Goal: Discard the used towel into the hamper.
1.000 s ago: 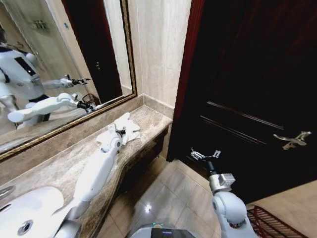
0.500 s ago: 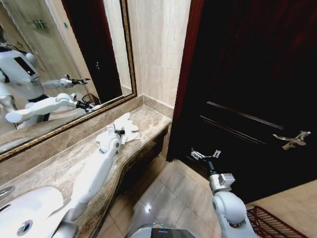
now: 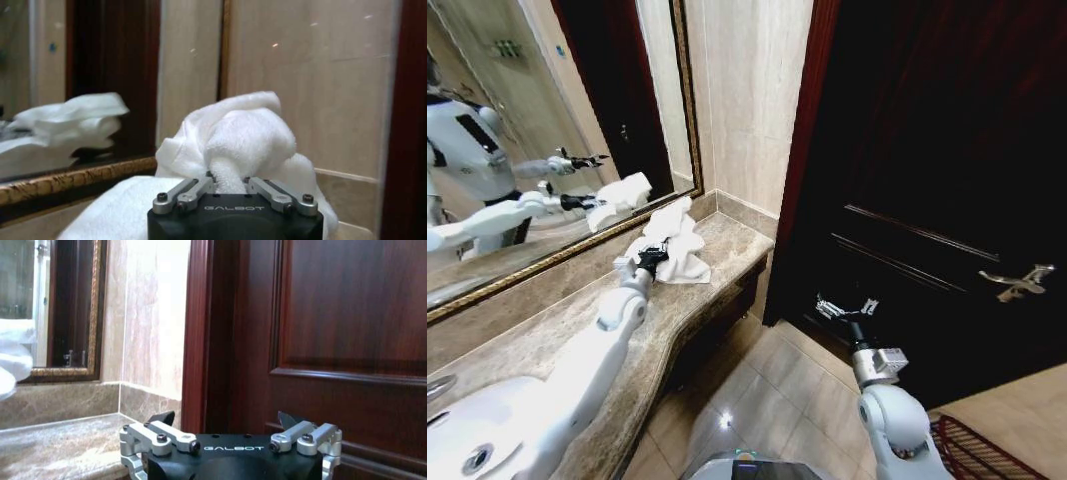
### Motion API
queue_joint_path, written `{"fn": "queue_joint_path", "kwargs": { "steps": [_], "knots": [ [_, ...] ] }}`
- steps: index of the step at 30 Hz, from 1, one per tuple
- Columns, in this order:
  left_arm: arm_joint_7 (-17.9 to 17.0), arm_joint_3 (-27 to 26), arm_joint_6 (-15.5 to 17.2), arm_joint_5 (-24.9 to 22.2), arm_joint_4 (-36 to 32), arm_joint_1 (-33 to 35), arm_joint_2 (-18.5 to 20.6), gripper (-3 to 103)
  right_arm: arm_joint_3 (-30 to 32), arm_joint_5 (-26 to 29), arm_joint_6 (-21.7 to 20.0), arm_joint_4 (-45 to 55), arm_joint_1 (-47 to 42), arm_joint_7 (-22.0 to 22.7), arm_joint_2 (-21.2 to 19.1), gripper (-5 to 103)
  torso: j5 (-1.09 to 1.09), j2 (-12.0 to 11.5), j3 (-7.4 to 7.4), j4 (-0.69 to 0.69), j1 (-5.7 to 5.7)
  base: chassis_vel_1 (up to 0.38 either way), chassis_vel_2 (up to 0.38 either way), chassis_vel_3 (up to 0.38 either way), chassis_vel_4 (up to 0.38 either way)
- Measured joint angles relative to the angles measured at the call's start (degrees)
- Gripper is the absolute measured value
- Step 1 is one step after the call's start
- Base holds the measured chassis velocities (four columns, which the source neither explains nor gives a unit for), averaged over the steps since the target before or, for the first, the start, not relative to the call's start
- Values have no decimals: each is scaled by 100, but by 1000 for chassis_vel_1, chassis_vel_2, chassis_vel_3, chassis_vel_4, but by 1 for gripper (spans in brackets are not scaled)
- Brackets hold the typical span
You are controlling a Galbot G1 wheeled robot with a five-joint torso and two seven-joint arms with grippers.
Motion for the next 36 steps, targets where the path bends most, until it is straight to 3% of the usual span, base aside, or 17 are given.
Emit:
{"fn": "queue_joint_path", "kwargs": {
  "steps": [5, 6, 14, 16, 18, 19, 22, 31, 36],
  "knots": [
    [1, -413, -112, 746, -771, 1026, -414, 12, 128, 251, -53, 162, 6, -64, -155, 100, 1, 0, -1, 1, -1, 0, 0, 0, 0],
    [1, -413, -112, 746, -771, 1026, -414, 12, 128, 251, -53, 162, 6, -64, -155, 100, 1, 0, -1, 1, -1, 0, 0, 0, 0],
    [-201, -399, -164, 2161, -1750, 1880, -1455, 12, 296, 585, -282, 521, -45, -262, -358, 100, 2, 0, 0, 0, 0, 0, 0, 0, 0],
    [-194, -401, -174, 2287, -1814, 1995, -1554, 12, 321, 621, -304, 556, -56, -278, -388, 100, 3, 0, 0, -1, 0, 0, 0, 0, 0],
    [-79, -431, -299, 2494, -1886, 2294, -1734, 12, 373, 687, -332, 612, -85, -294, -456, 100, 2, 0, 0, 0, 0, 0, 0, 0, 0],
    [108, -563, -579, 2614, -1900, 2757, -1855, 12, 449, 781, -304, 703, -165, -292, -520, 100, 2, 0, 0, 0, -1, 0, 0, 0, 0],
    [150, -595, -619, 2525, -1933, 2933, -1836, 12, 484, 823, -273, 756, -202, -285, -531, 100, 2, 0, 0, 0, -1, 0, 0, 0, 0],
    [460, -587, -1280, 2376, -2191, 3488, -1915, 12, 988, 937, 106, 779, -438, -359, -553, 100, 3, 0, 0, 0, -1, 0, 0, 0, 0],
    [469, -553, -1248, 2453, -2191, 3439, -2056, 12, 1138, 997, 192, 790, -557, -371, -639, 100, 2, 0, 1, -1, 0, 0, 0, 0, 0]
  ]
}}
